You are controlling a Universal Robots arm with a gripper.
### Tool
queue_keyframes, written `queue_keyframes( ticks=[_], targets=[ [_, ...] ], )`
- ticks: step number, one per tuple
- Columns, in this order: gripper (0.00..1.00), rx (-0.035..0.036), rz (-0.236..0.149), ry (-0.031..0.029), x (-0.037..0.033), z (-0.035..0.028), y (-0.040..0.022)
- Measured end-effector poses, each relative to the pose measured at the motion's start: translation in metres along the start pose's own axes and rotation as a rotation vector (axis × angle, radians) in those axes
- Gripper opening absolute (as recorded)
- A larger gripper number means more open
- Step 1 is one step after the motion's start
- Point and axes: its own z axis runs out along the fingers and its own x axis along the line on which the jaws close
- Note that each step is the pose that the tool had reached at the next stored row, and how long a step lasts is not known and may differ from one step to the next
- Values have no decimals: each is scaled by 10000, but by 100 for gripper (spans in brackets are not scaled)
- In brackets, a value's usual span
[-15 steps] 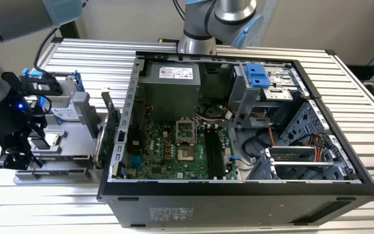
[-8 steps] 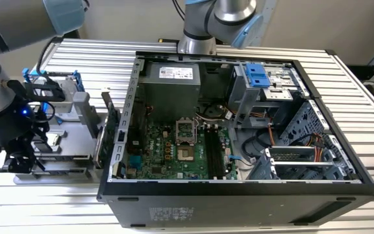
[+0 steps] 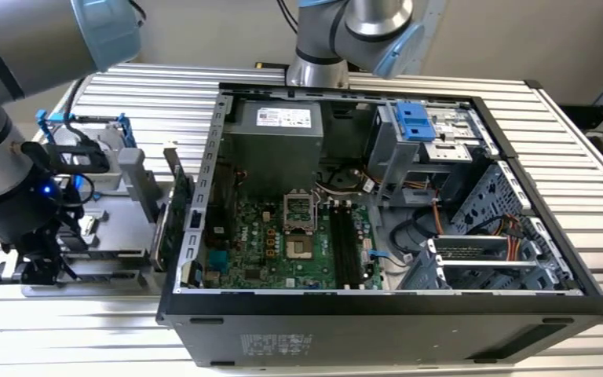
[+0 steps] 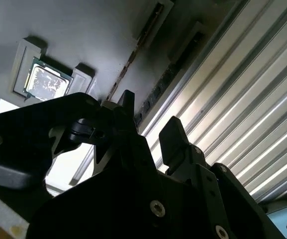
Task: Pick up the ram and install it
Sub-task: 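Pick up the ram and move it above insertion slot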
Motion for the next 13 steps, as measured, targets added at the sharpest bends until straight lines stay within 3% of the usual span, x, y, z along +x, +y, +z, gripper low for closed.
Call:
queue_keyframes(
  ticks=[8,13],
  targets=[
    [100,0,0,2,4,143,3],
    [100,-1,0,2,5,190,23]
  ],
)
